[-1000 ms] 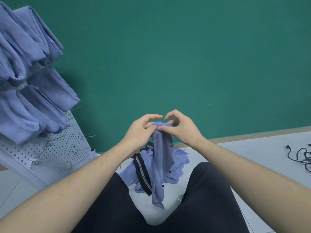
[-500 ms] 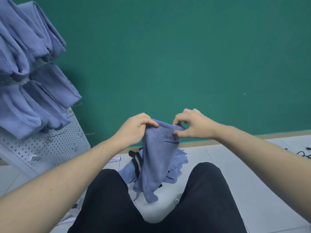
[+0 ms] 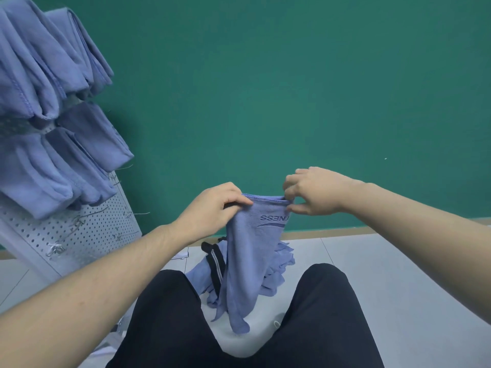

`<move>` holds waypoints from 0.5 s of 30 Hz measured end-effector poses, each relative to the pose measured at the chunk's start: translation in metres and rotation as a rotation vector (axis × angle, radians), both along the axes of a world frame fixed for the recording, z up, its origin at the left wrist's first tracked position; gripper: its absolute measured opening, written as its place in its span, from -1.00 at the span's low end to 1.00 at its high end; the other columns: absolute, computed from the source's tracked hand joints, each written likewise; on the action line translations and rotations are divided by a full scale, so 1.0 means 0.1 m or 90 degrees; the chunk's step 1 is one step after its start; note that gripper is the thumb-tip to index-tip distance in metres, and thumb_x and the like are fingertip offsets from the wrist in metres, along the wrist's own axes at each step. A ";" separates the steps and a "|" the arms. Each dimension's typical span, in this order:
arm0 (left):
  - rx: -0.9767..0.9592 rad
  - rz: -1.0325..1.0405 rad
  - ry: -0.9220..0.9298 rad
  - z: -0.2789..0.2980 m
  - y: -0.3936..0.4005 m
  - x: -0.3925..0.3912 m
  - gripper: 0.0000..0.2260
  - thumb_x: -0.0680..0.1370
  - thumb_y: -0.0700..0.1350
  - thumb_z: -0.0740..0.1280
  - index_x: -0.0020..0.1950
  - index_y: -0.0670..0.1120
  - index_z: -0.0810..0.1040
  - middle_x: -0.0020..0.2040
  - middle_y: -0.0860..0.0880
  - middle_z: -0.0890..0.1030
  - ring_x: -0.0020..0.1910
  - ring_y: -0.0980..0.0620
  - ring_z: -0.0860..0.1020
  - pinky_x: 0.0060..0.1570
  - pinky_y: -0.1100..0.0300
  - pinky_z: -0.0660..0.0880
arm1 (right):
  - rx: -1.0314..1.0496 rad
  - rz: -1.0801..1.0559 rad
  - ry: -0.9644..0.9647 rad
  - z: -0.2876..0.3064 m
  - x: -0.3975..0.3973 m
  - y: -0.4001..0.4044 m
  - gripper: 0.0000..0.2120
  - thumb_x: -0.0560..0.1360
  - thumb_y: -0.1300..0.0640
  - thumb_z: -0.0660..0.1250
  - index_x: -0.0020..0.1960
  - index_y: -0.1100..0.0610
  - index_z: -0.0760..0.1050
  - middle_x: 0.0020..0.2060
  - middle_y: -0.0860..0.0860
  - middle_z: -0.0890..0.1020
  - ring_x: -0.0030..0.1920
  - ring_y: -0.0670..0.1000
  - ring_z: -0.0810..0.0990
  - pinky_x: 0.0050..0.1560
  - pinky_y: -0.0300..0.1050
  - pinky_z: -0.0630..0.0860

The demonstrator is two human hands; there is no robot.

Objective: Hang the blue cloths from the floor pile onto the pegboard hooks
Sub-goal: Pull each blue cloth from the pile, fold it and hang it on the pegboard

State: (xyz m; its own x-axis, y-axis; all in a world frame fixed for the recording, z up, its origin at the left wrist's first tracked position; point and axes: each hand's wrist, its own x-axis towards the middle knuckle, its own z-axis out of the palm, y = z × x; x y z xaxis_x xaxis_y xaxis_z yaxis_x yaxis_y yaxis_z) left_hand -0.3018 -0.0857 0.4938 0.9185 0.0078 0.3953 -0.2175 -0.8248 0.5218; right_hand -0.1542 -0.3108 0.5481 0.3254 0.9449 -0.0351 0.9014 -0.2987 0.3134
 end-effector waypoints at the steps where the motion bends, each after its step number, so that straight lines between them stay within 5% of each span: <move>1: -0.029 0.006 -0.003 0.01 0.01 -0.01 -0.73 0.56 -0.29 0.37 0.05 0.07 0.72 -0.03 0.14 0.59 -0.07 0.20 0.53 -0.03 0.37 0.40 | 0.034 -0.038 0.061 0.02 0.00 -0.01 -0.73 0.59 -0.19 0.26 0.06 -0.03 0.58 0.09 -0.07 0.61 0.09 0.07 0.54 0.08 -0.08 0.45; 6: -0.248 0.118 0.025 0.06 0.06 0.00 -0.65 0.54 -0.19 0.45 0.19 0.22 0.55 -0.01 0.09 0.59 -0.22 0.15 0.49 -0.04 0.31 0.42 | 0.284 -0.174 0.429 0.02 -0.05 -0.03 -0.76 0.51 -0.01 0.47 -0.15 0.04 0.43 -0.22 -0.06 0.69 -0.20 0.02 0.60 -0.09 -0.08 0.53; 10: -0.439 0.139 0.070 0.03 0.06 -0.01 -0.82 0.54 -0.23 0.44 0.00 0.06 0.67 -0.06 0.09 0.72 -0.14 0.16 0.61 0.09 0.16 0.56 | 0.368 -0.182 0.530 -0.05 -0.12 0.05 -0.71 0.49 0.08 0.50 -0.05 -0.05 0.36 -0.29 -0.02 0.69 -0.30 -0.02 0.52 -0.15 -0.11 0.45; 13: -0.513 0.133 0.068 0.03 0.07 -0.03 -0.84 0.58 -0.26 0.38 -0.07 0.00 0.65 -0.21 0.10 0.69 -0.25 0.15 0.57 -0.07 0.14 0.56 | 0.446 -0.231 0.656 -0.07 -0.12 0.10 -0.50 0.47 0.15 0.53 0.24 -0.12 0.34 -0.32 -0.07 0.68 -0.25 -0.06 0.61 -0.14 -0.20 0.47; 15: -0.534 0.106 0.075 0.05 0.07 -0.04 -0.84 0.61 -0.26 0.33 -0.05 0.00 0.59 -0.25 0.13 0.67 -0.28 0.19 0.56 -0.17 0.20 0.56 | 0.436 -0.261 0.697 -0.06 -0.12 0.10 -0.62 0.44 0.16 0.55 0.18 -0.01 0.51 -0.32 -0.13 0.68 -0.26 -0.13 0.59 -0.13 -0.25 0.51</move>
State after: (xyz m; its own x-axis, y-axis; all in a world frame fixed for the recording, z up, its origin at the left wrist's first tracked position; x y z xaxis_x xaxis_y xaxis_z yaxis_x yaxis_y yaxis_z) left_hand -0.3058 -0.0790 0.4987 0.9146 0.3917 0.1006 -0.0340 -0.1734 0.9843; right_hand -0.1661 -0.3003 0.5418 0.6943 0.7194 -0.0206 0.3993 -0.4089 -0.8206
